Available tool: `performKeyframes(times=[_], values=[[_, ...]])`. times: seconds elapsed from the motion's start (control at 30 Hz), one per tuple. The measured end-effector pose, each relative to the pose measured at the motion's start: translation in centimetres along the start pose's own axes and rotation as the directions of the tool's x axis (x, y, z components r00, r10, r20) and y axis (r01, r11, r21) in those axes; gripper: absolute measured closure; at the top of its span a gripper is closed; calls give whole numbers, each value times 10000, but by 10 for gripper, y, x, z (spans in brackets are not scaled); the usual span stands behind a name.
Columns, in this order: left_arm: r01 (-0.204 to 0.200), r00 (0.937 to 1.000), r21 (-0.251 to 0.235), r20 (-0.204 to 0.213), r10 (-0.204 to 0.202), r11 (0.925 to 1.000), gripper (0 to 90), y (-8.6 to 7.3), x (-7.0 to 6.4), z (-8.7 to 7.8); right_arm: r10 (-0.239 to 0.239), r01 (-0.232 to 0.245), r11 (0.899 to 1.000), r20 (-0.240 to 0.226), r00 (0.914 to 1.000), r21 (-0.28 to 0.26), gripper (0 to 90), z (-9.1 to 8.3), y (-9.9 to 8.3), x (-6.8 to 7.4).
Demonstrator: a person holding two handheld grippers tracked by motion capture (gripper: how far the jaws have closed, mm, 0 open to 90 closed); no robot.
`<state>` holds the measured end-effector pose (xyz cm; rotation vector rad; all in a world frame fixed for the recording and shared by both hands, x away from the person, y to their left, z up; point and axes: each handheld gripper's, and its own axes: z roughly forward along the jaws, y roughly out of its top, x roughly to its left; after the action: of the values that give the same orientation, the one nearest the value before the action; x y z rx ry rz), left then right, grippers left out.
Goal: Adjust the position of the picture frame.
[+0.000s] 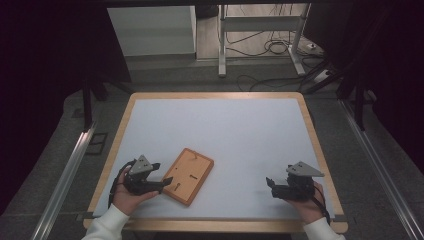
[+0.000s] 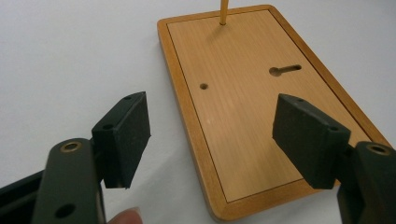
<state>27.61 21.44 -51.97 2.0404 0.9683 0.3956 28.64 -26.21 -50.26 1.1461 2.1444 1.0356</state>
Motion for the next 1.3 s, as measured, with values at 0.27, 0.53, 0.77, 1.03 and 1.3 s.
performKeyframes(times=[0.27, 0.53, 0.77, 1.03, 1.3], values=[[-32, 10000, 101, -72, 32, 9999, 272, 0, 1, 3, -142, 139, 9999, -508, 9986, -54, 139, 3, -2, 1], [-18, 10000, 25, -17, 18, 10000, 272, -3, 1, 1, -275, 266, 9995, -574, 9980, -168, 138, 2, 4, 8], [-51, 10000, -42, 18, 51, 10000, 272, -2, 5, 0, -275, 281, 9996, -663, 9974, 81, 170, 8, 10, 17], [-184, 9998, -28, 94, 184, 9998, 272, 4, 1, 5, -528, 531, 9986, -909, 9945, 15, 170, 8, 18, 34], [-136, 9999, -6, 95, 136, 9999, 272, 4, 2, 7, -734, 740, 9973, -1476, 9863, -13, 170, 21, 31, 52]])
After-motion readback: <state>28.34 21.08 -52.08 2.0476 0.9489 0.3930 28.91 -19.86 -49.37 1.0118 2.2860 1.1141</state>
